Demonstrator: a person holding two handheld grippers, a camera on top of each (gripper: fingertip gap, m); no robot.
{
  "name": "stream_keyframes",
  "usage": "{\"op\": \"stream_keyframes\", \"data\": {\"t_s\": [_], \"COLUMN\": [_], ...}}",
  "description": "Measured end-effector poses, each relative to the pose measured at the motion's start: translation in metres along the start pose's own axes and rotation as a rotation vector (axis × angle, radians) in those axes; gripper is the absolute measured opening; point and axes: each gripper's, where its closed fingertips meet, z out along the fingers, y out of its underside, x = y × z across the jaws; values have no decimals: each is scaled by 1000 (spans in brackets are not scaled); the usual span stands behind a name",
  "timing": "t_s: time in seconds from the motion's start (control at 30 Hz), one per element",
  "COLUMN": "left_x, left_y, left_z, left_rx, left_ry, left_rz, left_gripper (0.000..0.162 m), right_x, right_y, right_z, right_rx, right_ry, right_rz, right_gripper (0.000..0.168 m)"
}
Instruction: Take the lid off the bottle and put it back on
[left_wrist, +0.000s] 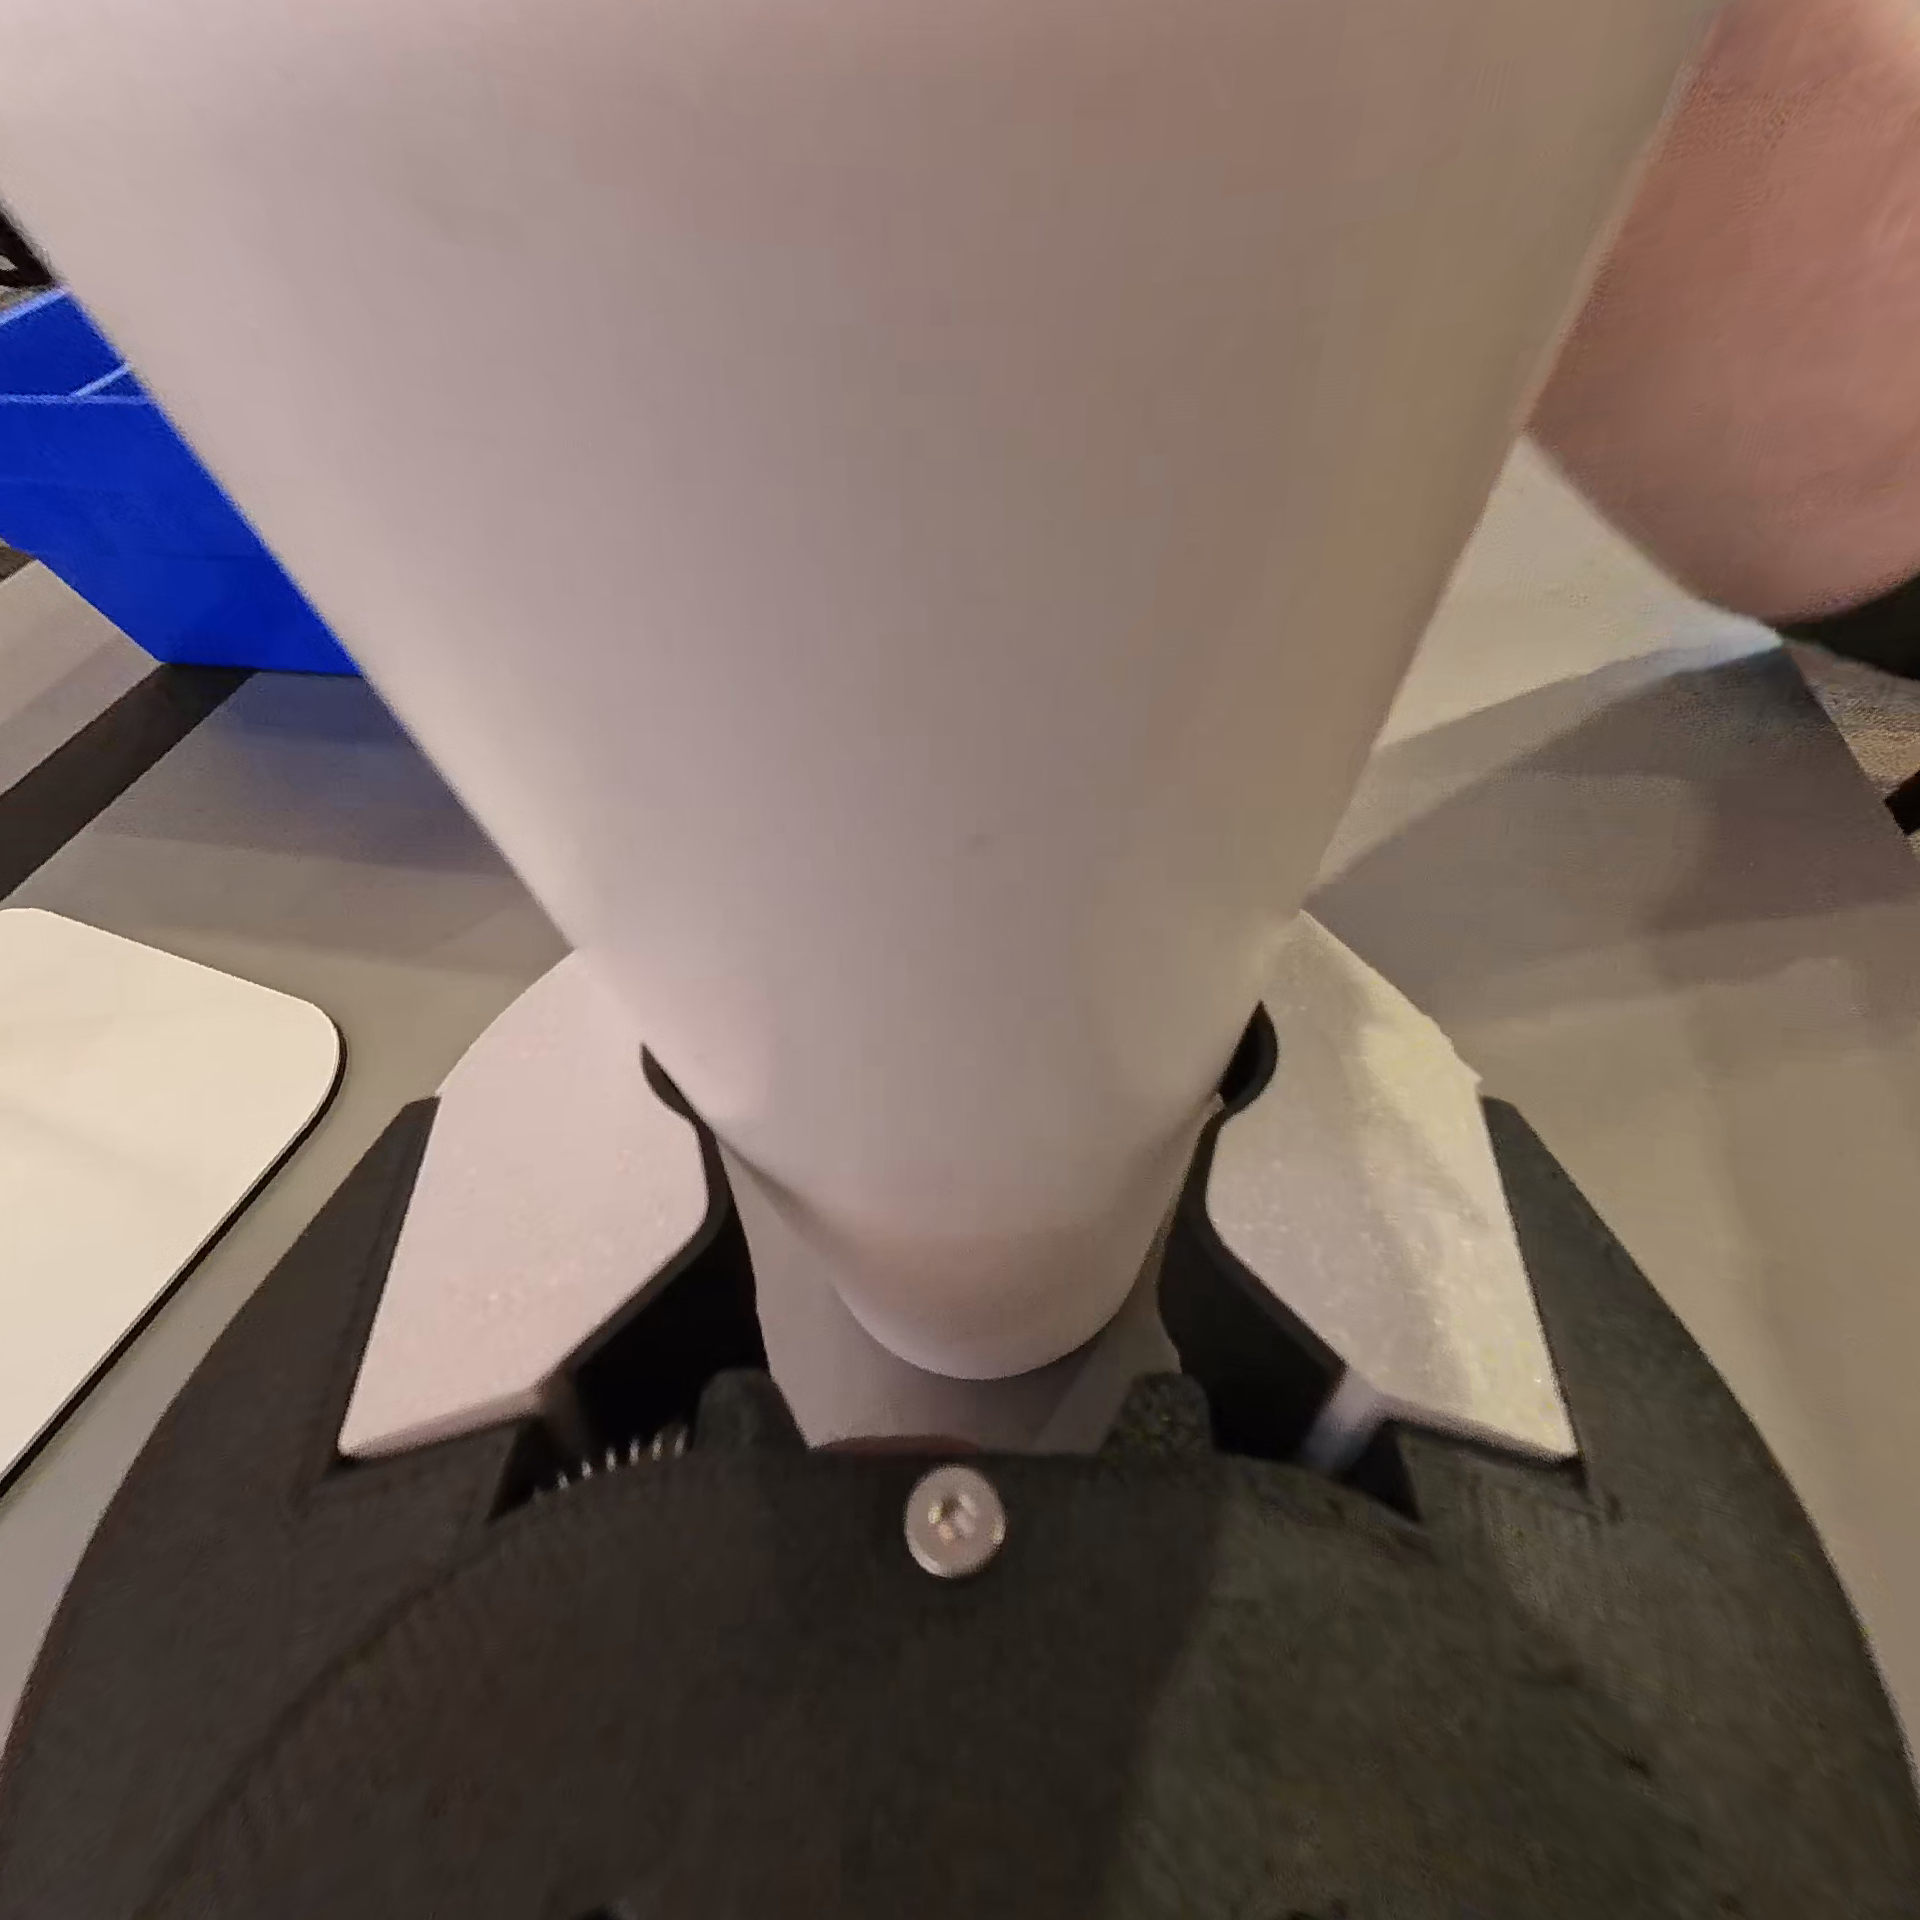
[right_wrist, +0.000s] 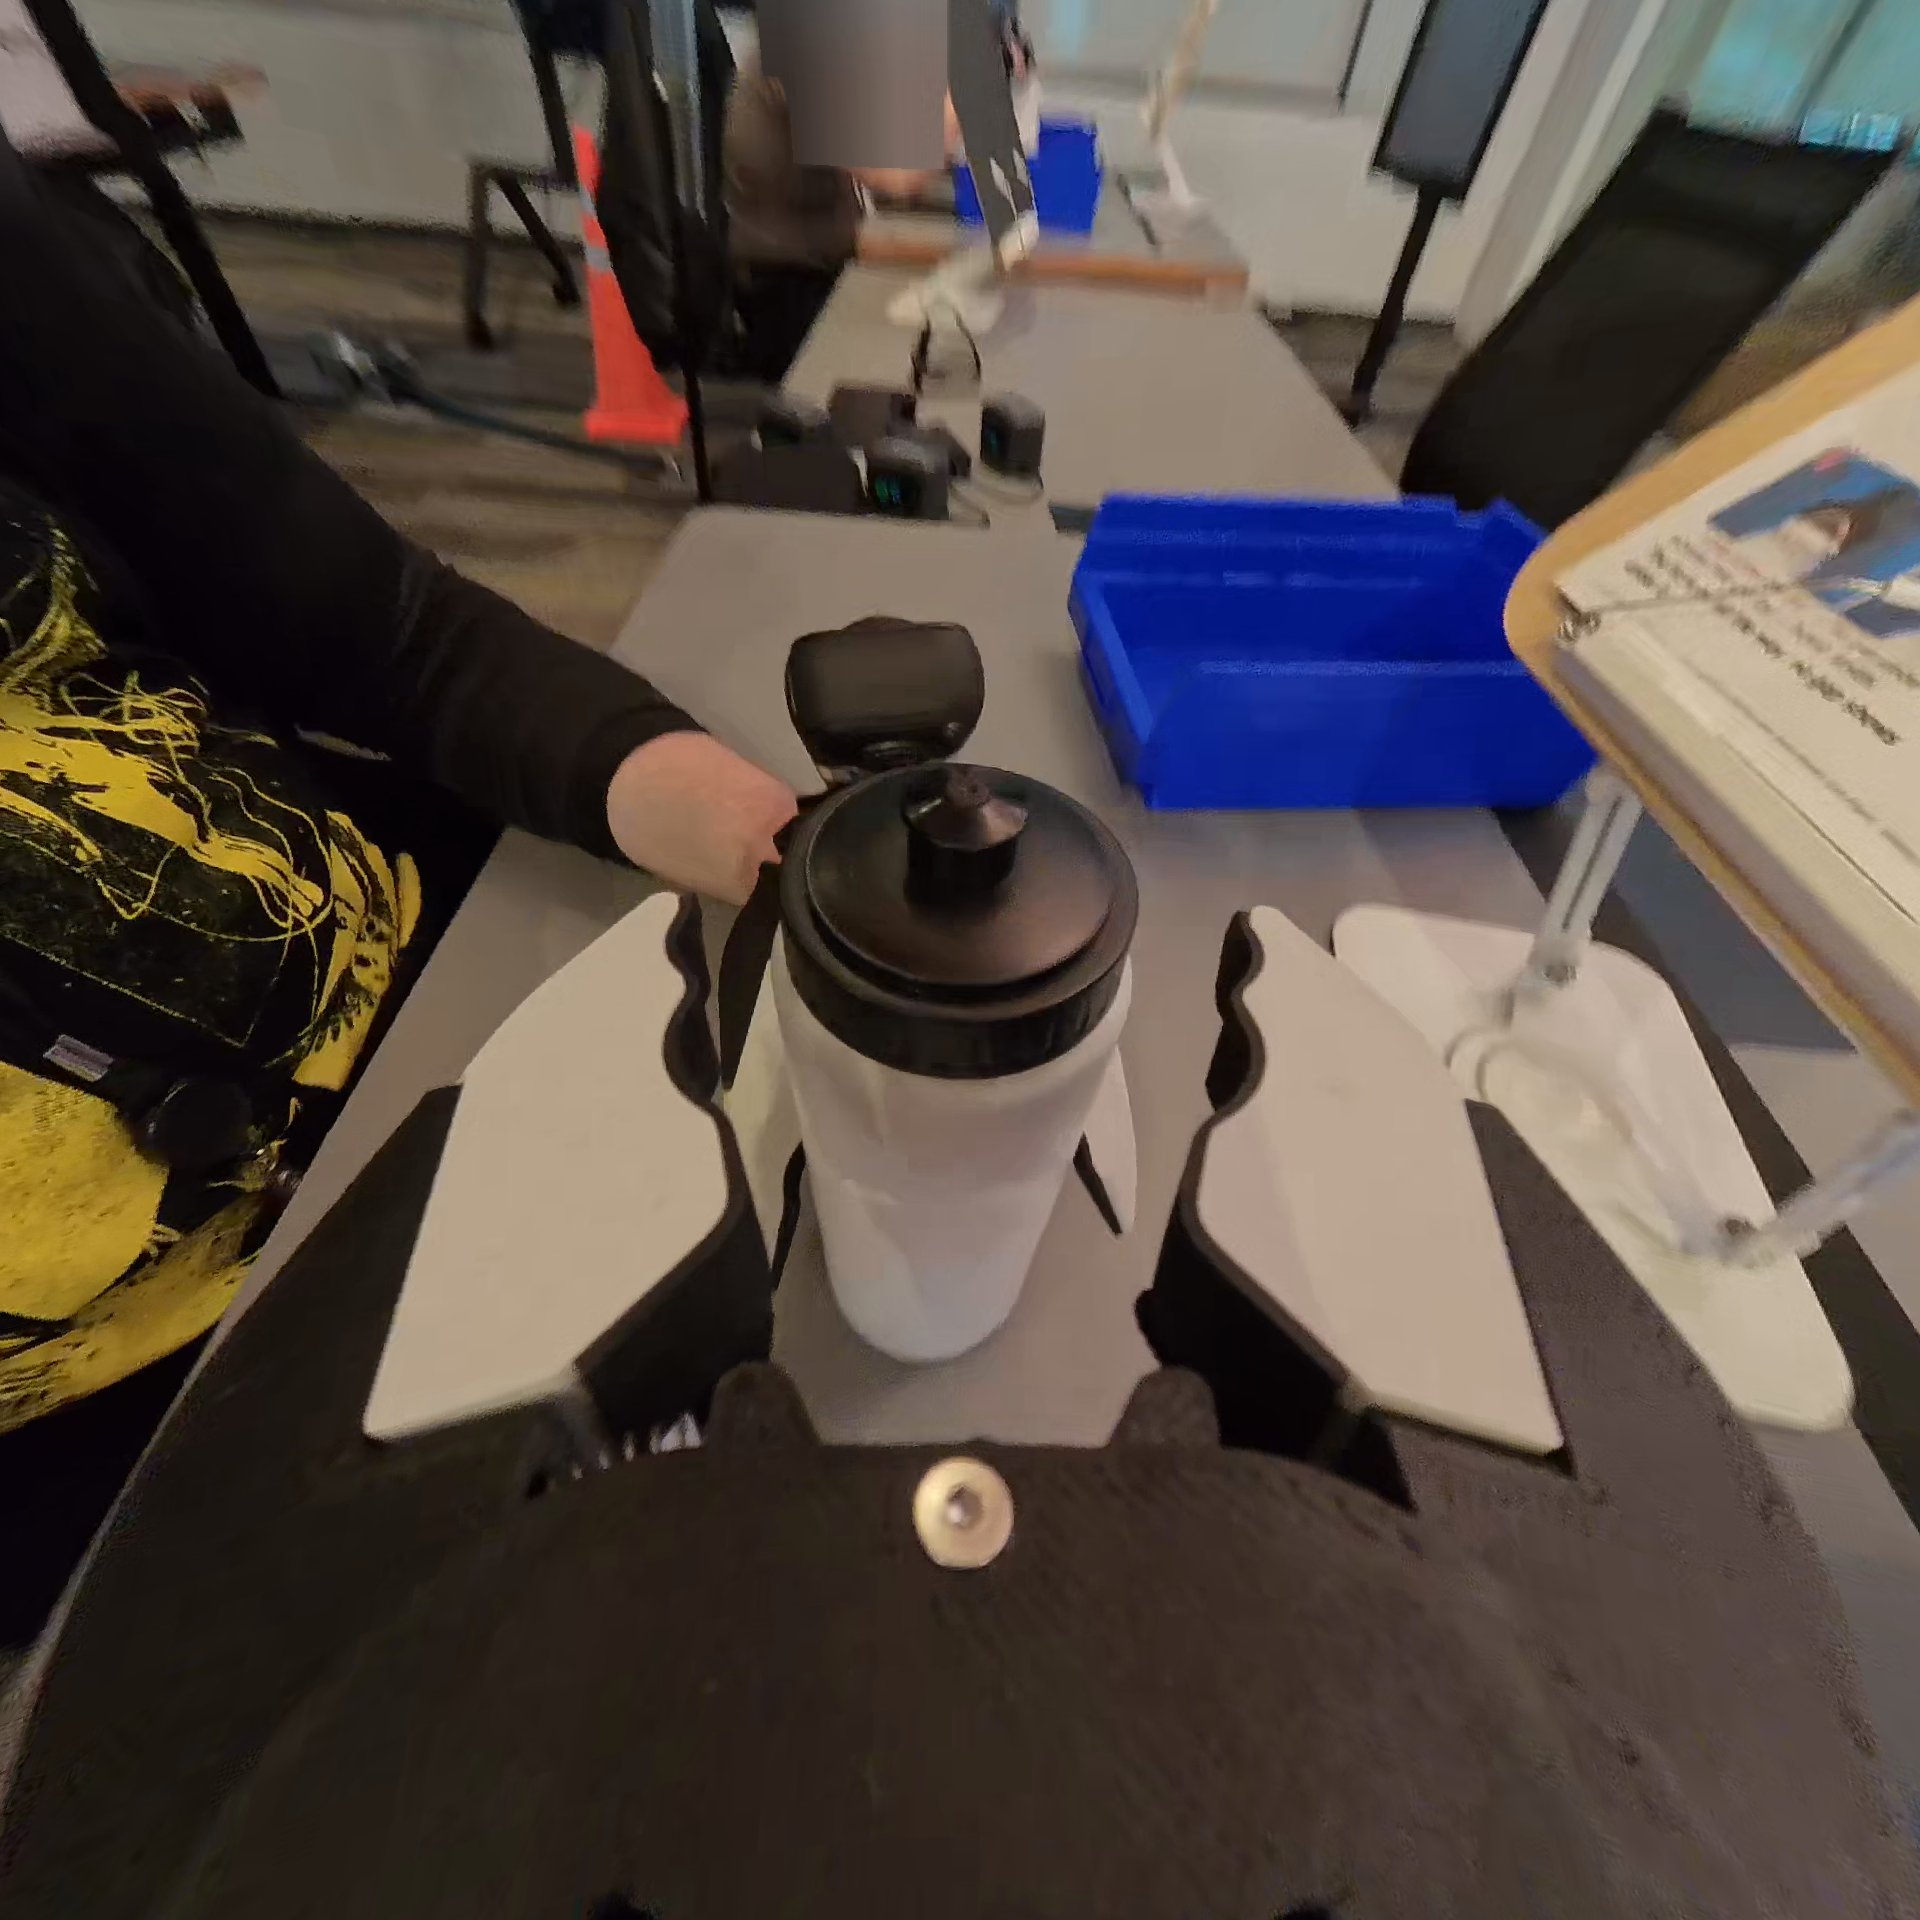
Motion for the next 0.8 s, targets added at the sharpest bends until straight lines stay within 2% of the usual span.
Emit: {"op": "stream_keyframes", "data": {"t_s": [0.13,0.2,0.27,0.37,0.47,0.6,0.8], "left_x": [0,0,0,-1,-1,-1,-2], "left_y": [0,0,0,0,0,0,0], "left_z": [0,0,0,0,0,0,0], "left_rx": [0,0,1,2,4,3,11], "left_ry": [-4,-5,-5,-5,-3,-6,2], "left_rz": [2,1,2,1,1,1,-16], "left_gripper": [99,99,99,99,99,99,99], "right_x": [4,3,-8,-7,-1,0,3], "right_y": [1,2,-4,-2,4,12,15], "right_z": [0,1,7,10,9,7,10], "right_rx": [-286,-409,-471,-604,-744,-908,-960], "right_ry": [75,115,88,161,216,231,174], "right_rz": [140,238,316,339,351,371,444], "right_gripper": [94,87,88,88,81,75,73]}}
